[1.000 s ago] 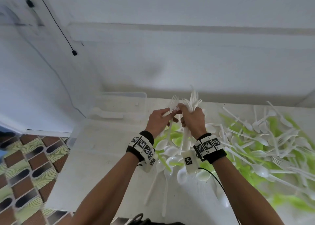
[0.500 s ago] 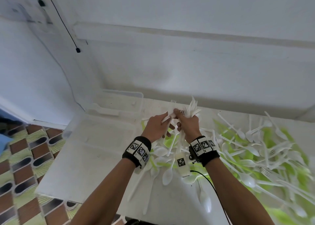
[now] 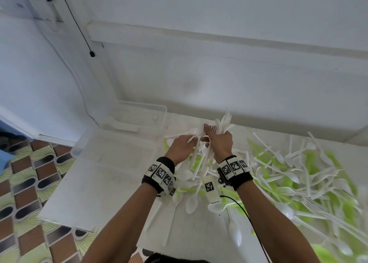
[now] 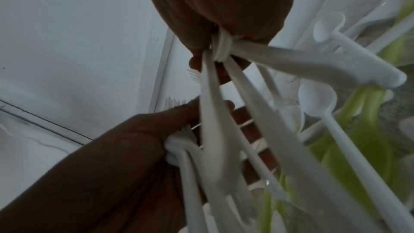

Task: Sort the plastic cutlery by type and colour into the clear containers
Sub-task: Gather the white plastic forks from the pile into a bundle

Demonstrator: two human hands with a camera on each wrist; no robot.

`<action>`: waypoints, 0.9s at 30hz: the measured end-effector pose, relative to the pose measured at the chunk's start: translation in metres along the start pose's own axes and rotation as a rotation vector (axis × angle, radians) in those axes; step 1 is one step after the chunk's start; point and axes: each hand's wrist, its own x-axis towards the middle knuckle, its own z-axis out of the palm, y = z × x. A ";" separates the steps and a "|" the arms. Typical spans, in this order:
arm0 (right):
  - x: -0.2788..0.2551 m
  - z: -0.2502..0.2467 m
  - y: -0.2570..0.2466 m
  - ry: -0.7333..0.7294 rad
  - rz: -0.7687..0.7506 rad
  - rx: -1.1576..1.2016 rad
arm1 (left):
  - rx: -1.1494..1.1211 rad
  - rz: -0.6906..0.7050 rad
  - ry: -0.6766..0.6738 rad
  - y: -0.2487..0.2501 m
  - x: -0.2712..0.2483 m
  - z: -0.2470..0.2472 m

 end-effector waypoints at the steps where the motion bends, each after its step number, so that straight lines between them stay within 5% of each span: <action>1: -0.001 0.001 0.001 0.004 0.005 0.005 | -0.136 -0.060 -0.027 0.002 -0.001 0.001; 4: -0.001 -0.001 0.004 0.031 -0.002 -0.025 | -0.344 -0.119 -0.090 0.006 -0.003 0.000; 12: 0.000 -0.003 0.006 -0.094 0.054 0.154 | -0.371 -0.110 -0.098 0.009 0.006 -0.004; 21: 0.003 0.001 -0.002 -0.093 0.027 0.037 | -0.391 -0.091 -0.133 0.001 0.011 -0.009; 27: 0.013 -0.006 -0.022 -0.036 -0.078 -0.082 | -0.614 -0.129 0.142 -0.008 0.024 -0.031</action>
